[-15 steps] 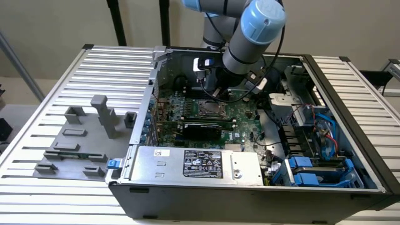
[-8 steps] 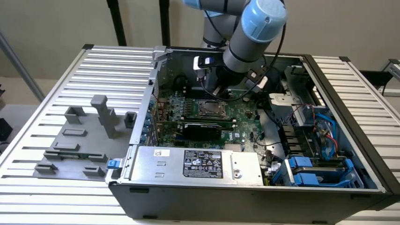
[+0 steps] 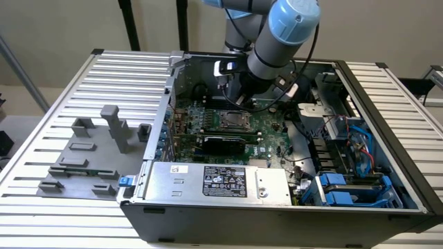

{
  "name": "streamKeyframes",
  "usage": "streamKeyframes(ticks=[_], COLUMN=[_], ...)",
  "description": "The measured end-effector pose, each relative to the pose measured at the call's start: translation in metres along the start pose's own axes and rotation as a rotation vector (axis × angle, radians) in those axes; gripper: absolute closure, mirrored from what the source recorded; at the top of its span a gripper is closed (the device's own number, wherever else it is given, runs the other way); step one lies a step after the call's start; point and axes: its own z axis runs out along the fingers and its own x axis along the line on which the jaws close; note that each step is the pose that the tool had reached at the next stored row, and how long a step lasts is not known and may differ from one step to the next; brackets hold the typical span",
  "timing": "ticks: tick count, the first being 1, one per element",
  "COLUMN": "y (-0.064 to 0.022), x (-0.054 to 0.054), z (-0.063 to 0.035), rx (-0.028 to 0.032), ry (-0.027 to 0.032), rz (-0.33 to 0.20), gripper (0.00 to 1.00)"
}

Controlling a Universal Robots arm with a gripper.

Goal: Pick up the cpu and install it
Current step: 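Install the first cpu locking lever, then install the second cpu locking lever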

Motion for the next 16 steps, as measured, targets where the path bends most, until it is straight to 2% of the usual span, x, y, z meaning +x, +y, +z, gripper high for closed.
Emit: streamKeyframes(ticks=[16], y=[0.0001], x=[-0.0016], z=[-0.0005], rx=[0.0000], ry=[0.0001], rz=[0.000], gripper=[0.89])
